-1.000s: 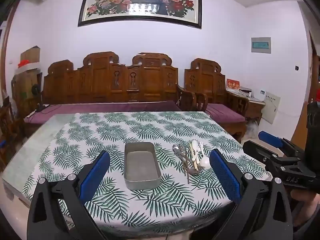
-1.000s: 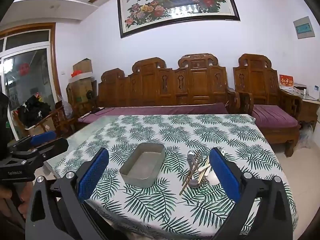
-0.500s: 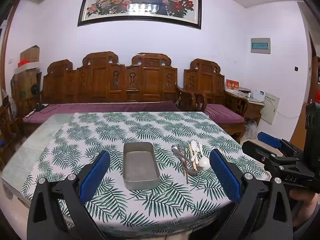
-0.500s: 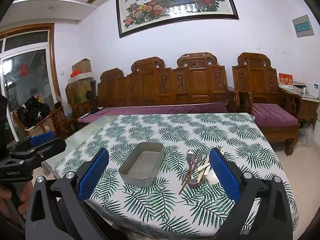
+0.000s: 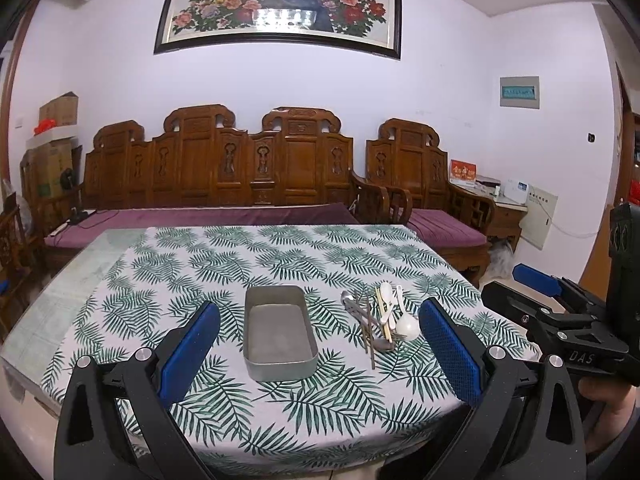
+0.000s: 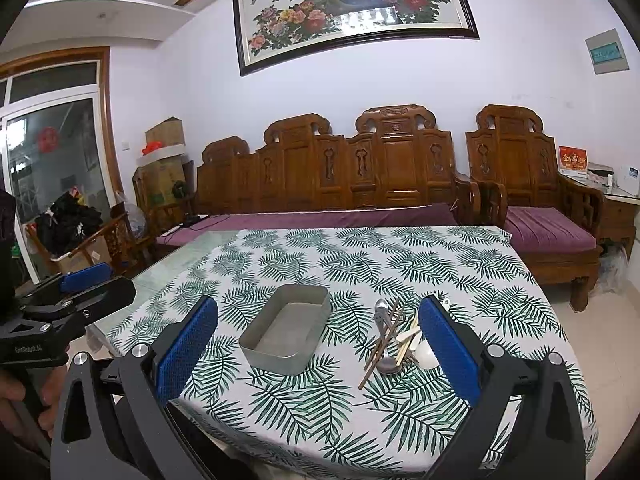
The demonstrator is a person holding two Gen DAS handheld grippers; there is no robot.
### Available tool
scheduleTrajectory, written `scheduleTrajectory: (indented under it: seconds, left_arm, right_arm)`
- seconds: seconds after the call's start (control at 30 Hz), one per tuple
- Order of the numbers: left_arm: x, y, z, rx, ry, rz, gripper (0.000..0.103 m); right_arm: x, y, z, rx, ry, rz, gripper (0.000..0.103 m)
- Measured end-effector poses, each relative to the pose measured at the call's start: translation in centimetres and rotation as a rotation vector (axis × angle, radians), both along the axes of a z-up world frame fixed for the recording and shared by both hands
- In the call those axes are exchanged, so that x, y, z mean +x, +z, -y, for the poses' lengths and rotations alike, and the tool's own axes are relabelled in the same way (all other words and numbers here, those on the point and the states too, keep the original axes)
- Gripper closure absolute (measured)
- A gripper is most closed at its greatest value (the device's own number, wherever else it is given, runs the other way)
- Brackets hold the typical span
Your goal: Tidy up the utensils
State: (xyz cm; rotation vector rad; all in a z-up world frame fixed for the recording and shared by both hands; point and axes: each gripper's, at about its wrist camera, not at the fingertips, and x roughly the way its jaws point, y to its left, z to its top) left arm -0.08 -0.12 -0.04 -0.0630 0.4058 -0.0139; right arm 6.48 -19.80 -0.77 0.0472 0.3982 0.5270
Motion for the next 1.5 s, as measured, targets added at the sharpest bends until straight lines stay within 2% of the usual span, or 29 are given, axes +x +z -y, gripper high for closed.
scheduleTrajectory:
  seconds: [1.5]
  left_arm:
    - [-0.37, 0.24, 0.14, 0.003, -0.004, 0.010, 0.007]
  right_arm:
    - [-0.02, 0.04, -0.27, 0.005, -0.001, -0.001, 0.003]
